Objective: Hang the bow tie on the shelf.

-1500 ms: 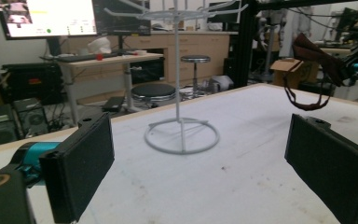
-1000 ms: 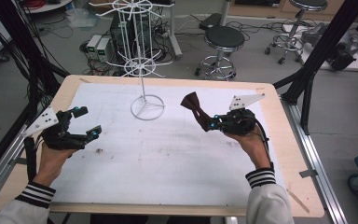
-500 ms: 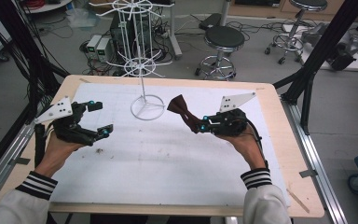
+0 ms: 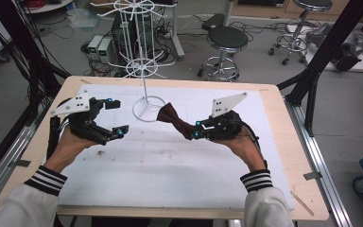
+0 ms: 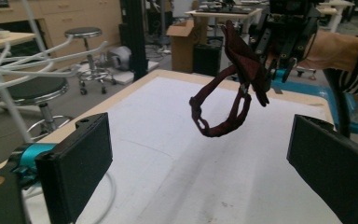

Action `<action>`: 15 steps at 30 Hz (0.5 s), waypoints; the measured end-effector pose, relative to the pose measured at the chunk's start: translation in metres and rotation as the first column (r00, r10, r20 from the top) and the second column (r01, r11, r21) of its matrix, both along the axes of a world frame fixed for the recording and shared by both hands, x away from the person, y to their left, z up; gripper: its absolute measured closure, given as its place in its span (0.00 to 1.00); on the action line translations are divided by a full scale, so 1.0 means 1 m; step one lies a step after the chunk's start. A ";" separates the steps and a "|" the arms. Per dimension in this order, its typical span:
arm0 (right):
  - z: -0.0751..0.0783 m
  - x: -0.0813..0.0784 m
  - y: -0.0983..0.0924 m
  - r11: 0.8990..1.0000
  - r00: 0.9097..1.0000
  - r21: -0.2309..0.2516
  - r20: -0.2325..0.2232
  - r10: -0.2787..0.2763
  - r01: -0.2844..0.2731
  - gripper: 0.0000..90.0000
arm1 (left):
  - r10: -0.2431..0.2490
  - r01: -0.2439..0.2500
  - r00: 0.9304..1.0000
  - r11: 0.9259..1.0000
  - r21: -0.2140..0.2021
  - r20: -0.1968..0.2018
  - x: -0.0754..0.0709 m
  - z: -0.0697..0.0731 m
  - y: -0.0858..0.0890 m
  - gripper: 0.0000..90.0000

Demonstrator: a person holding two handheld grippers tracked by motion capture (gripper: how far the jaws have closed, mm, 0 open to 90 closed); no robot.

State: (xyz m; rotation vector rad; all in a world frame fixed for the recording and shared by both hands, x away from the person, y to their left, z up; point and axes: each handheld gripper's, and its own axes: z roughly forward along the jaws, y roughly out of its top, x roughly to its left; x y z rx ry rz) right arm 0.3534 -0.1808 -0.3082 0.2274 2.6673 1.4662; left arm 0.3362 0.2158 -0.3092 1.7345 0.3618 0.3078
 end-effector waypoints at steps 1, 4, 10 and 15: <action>0.000 0.000 0.001 1.000 1.000 -0.001 0.002 0.001 -0.001 0.92 | -0.010 0.010 1.000 1.000 0.005 -0.005 0.001 0.001 -0.004 0.08; 0.001 -0.001 0.006 1.000 1.000 -0.007 0.012 0.024 -0.024 0.92 | -0.036 0.036 0.999 0.999 0.013 -0.018 0.003 0.003 -0.011 0.08; 0.001 -0.002 0.014 0.999 0.999 -0.015 0.015 0.049 -0.049 0.92 | -0.096 0.097 0.994 0.995 0.018 -0.041 0.005 0.006 -0.031 0.08; 0.001 -0.001 0.025 0.996 0.996 -0.033 0.025 0.083 -0.082 0.92 | -0.133 0.136 0.989 0.990 0.035 -0.062 0.008 0.003 -0.042 0.09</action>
